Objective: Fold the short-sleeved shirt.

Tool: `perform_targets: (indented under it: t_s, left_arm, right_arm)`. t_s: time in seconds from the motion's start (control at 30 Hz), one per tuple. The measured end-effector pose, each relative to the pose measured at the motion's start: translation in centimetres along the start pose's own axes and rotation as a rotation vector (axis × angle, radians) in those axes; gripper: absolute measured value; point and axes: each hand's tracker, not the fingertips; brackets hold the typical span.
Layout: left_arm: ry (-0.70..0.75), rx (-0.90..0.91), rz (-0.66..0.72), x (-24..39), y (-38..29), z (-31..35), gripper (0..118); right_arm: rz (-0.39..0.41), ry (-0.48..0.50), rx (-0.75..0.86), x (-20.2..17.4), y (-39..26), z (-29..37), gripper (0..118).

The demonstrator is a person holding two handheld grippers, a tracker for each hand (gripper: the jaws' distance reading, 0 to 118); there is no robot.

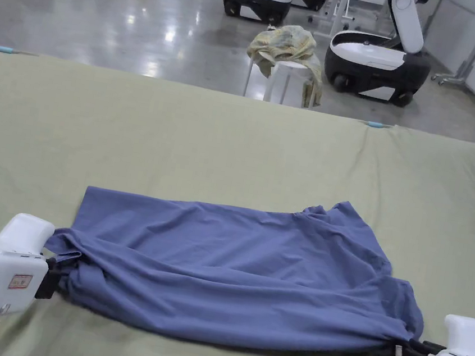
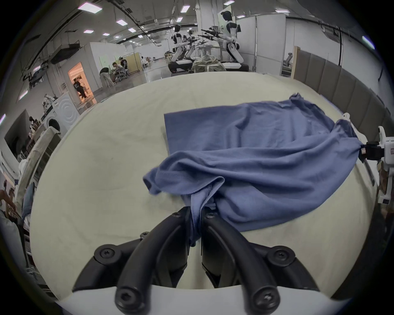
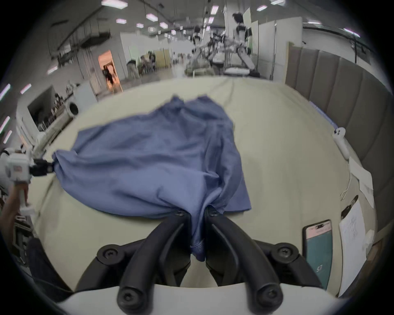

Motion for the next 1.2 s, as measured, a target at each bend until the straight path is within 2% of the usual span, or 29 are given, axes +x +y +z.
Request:
perform_targets:
  t_s: [0.17,0.27,0.4,0.47,0.67,0.73,0.8,0.83,0.87,0.9,0.93,1.0,1.07,1.13,1.17,1.2]
  left_arm:
    - [-0.018,0.053,0.007,-0.9,0.9,3.1,9]
    - [-0.035,0.094,0.023,-1.2,1.0,6.0,9]
    - [-0.062,0.094,0.025,-1.6,-1.0,10.1,9]
    - [-0.071,0.072,0.040,-1.9,-3.2,11.5,9]
    - [-0.119,-0.079,0.170,-3.1,-11.6,10.6,9]
    - [-0.156,-0.075,0.197,-2.7,-13.5,9.7,9]
    - [-0.137,-0.006,0.155,-2.2,-14.1,10.0,13]
    - [-0.120,0.028,0.139,-1.2,-13.6,11.0,29]
    - [-0.090,0.047,0.137,-1.0,-13.2,11.9,64]
    - [-0.038,0.091,0.126,-0.7,-12.7,13.0,84]
    - [0.008,0.186,0.104,-0.1,-12.2,14.7,87]
    - [0.044,0.385,0.048,1.4,-11.1,17.2,86]
    - [0.033,0.484,0.049,3.2,-9.2,18.1,87]
    - [0.044,0.518,0.072,4.7,-7.9,17.6,86]
    - [0.048,0.515,0.072,5.3,-7.1,17.0,83]
    - [0.066,0.512,0.069,5.8,-6.7,16.4,72]
  right_arm:
    - [0.047,0.019,0.054,-0.8,2.6,4.9,12]
    - [0.046,0.026,0.074,-0.9,3.1,7.9,12]
    - [0.064,0.017,0.074,-1.1,1.4,11.6,12]
    - [0.058,0.028,0.024,-0.6,-0.5,12.5,12]
    - [0.028,0.068,-0.196,-0.4,-8.1,10.4,12]
    - [0.016,0.048,-0.200,0.0,-10.2,8.7,12]
    - [-0.034,0.010,-0.148,0.4,-10.8,8.3,12]
    - [-0.042,0.031,-0.162,0.7,-10.3,8.7,21]
    - [-0.038,-0.009,-0.131,0.6,-9.6,9.5,49]
    - [-0.030,-0.041,-0.060,0.3,-8.9,10.6,70]
    - [-0.016,-0.030,0.004,-0.1,-7.9,12.0,84]
    - [-0.007,-0.002,0.160,-1.7,-5.7,14.4,96]
    - [0.018,0.032,0.376,-4.3,-4.2,15.9,107]
    - [0.061,0.013,0.526,-6.9,-3.6,15.9,105]
    - [0.088,-0.005,0.575,-8.0,-3.5,15.6,93]
    - [0.101,-0.017,0.582,-8.7,-3.4,14.9,66]
